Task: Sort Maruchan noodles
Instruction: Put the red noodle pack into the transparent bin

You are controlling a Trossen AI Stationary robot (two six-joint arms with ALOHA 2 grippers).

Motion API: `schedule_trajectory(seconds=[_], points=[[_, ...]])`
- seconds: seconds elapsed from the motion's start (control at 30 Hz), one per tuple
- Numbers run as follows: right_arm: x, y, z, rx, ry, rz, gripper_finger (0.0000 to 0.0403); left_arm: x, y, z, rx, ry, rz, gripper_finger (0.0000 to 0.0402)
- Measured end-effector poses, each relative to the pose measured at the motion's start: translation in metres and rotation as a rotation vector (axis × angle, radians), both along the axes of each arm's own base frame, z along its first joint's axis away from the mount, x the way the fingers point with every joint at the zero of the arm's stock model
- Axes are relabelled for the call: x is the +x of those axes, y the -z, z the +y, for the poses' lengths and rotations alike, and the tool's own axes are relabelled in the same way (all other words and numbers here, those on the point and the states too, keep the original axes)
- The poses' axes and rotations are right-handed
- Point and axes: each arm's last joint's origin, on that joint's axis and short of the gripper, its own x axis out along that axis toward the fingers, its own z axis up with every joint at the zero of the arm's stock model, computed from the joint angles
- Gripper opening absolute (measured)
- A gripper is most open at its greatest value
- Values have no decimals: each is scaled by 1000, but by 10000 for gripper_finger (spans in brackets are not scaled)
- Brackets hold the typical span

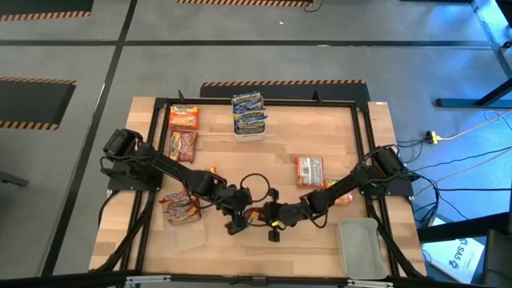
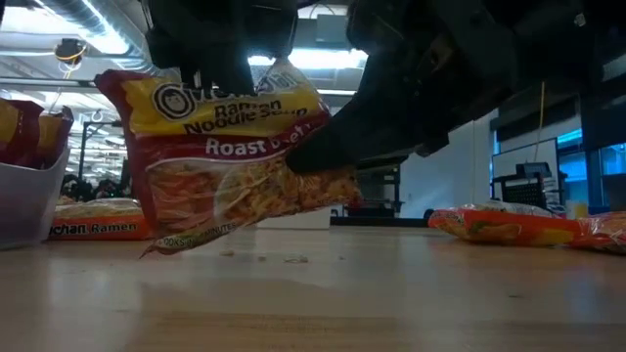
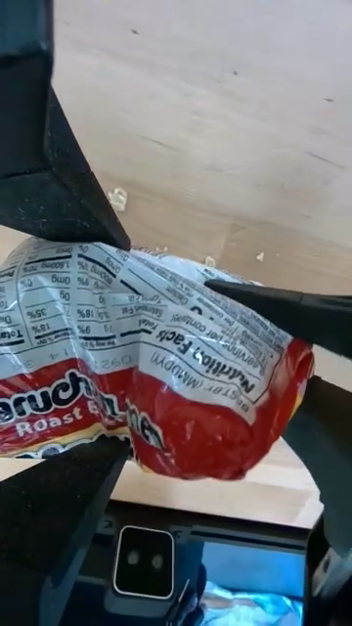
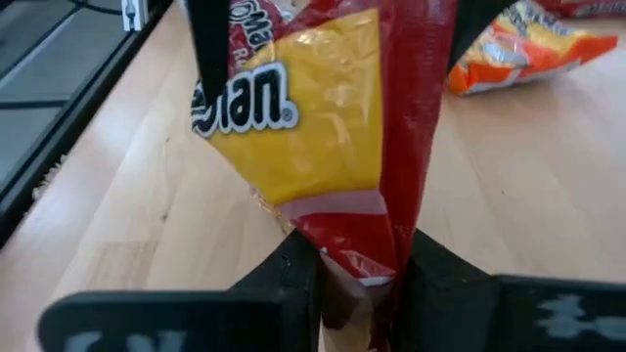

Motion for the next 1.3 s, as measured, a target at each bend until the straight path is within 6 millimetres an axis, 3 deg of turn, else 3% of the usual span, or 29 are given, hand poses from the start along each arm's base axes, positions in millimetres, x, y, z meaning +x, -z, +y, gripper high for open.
schedule_trajectory(seconds=[0.3, 0.6, 0.9, 1.3], points=[[-1, 2, 0, 108, 31, 30, 60, -11, 3, 5, 26, -32, 126, 321], [2, 5, -12, 114, 70, 67, 60, -23, -42, 2, 104, -62, -76, 321], [5, 5, -20, 160, 73, 75, 60, -22, -19, -12, 336, -77, -70, 321], [6, 3, -19, 165, 60, 52, 60, -19, -13, -9, 413, -65, -67, 321]])
